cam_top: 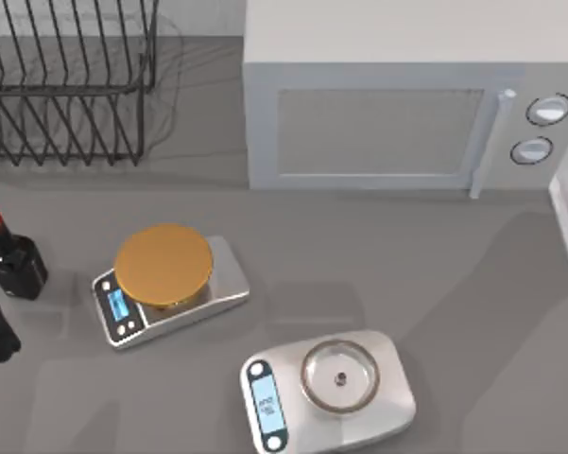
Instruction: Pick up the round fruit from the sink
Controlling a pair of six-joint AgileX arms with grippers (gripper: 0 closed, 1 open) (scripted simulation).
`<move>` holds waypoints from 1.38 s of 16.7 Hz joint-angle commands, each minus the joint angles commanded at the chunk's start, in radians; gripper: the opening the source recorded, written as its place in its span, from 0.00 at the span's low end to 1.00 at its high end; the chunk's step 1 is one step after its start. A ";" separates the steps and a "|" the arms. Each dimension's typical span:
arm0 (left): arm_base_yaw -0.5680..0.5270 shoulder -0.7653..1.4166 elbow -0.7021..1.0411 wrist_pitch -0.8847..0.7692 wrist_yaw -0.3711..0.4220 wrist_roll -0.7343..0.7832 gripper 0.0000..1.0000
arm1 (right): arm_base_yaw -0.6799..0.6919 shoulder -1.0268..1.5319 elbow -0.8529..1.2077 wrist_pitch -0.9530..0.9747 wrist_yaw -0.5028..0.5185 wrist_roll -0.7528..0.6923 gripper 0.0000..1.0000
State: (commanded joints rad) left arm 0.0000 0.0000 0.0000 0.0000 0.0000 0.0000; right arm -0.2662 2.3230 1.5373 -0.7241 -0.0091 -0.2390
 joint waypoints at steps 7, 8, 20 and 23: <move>0.000 0.000 0.000 0.000 0.000 0.000 1.00 | -0.004 -0.110 0.349 -0.498 -0.001 -0.005 0.00; 0.000 0.000 0.000 0.000 0.000 0.000 1.00 | -0.004 -0.129 0.397 -0.568 -0.002 -0.005 0.00; 0.000 0.000 0.000 0.000 0.000 0.000 1.00 | 0.013 -0.213 0.557 -0.780 -0.004 0.006 0.00; 0.000 0.000 0.000 0.000 0.000 0.000 1.00 | 0.100 -0.239 0.531 -0.788 -0.010 0.084 0.00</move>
State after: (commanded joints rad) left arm 0.0000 0.0000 0.0000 0.0000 0.0000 0.0000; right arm -0.1664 2.0838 2.0678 -1.5123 -0.0193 -0.1547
